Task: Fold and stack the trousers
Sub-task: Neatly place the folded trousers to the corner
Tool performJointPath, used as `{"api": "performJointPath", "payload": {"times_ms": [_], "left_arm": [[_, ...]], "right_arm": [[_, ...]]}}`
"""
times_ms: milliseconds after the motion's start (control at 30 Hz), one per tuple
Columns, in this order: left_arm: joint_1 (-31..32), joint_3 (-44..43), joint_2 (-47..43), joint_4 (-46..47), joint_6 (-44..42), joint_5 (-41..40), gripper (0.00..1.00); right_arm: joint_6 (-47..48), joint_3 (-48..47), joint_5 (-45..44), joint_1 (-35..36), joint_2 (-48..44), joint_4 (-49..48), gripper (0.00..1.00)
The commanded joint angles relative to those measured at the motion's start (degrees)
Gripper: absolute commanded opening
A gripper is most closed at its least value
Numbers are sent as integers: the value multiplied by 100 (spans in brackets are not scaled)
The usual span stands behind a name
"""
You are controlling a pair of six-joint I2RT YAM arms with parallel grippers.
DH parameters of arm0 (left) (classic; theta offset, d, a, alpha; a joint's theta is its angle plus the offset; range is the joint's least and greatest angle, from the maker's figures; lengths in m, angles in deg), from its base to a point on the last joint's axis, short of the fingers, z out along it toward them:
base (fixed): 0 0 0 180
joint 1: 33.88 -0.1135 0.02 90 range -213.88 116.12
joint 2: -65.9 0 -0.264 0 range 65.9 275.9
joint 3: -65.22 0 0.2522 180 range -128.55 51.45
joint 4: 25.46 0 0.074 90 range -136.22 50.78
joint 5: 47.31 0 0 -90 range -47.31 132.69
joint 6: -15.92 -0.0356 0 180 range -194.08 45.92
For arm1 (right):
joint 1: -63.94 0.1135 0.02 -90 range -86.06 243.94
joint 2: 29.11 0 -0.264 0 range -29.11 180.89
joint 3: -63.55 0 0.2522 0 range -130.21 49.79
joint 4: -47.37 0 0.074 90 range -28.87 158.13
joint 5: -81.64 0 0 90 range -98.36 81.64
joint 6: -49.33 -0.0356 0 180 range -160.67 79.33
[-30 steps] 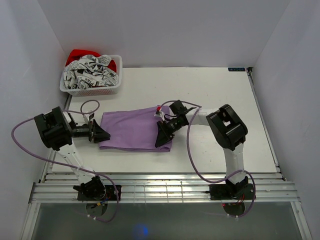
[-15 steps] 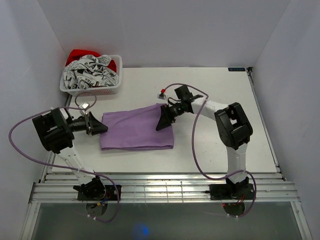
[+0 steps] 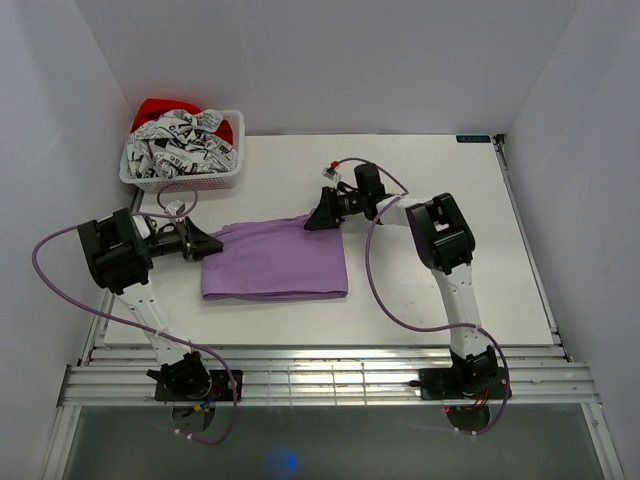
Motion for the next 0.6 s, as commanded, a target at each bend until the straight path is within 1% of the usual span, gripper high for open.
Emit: {"api": "performJointPath", "payload": {"times_ms": [0,33,67,133,267,300,333,367,400,433,467,500,567], "left_arm": [[18,6,-96,1744,1493,-918,40],[27,-55,-25,1752,1798,-1058,39],[19,-152,132,1761,1905,-1225,39],[18,-205,204,1744,2046,-1271,39],[54,-188,-295,1718,2012,-535,42],[62,-214,-697,1604,1942,-445,45],[115,-266,-901,1481,1672,-366,46],[150,-354,-1103,1289,1417,-287,48],[176,-624,-1497,808,1171,-330,51],[220,-766,-1701,621,968,-408,53],[221,-890,-1912,471,731,-505,54],[212,-978,-2340,321,651,-767,58],[212,-1233,-2791,171,370,-1181,61]], "right_arm": [[-467,-227,-479,-251,185,-339,77],[-310,-253,-558,-294,220,-25,77],[-230,-244,-742,-364,203,117,77],[-89,-70,-770,-418,80,188,77],[349,116,-753,-593,-525,627,79],[447,125,-753,-628,-866,732,79],[570,116,-753,-655,-1053,873,80],[928,90,-770,-690,-1237,1240,81],[1183,55,-796,-690,-1604,1487,83],[1482,11,-849,-690,-1799,1785,86],[2111,-85,-927,-682,-1975,2128,91],[2440,-121,-972,-673,-2317,2749,93],[3185,-226,-1199,-638,-2617,3428,100]]}}
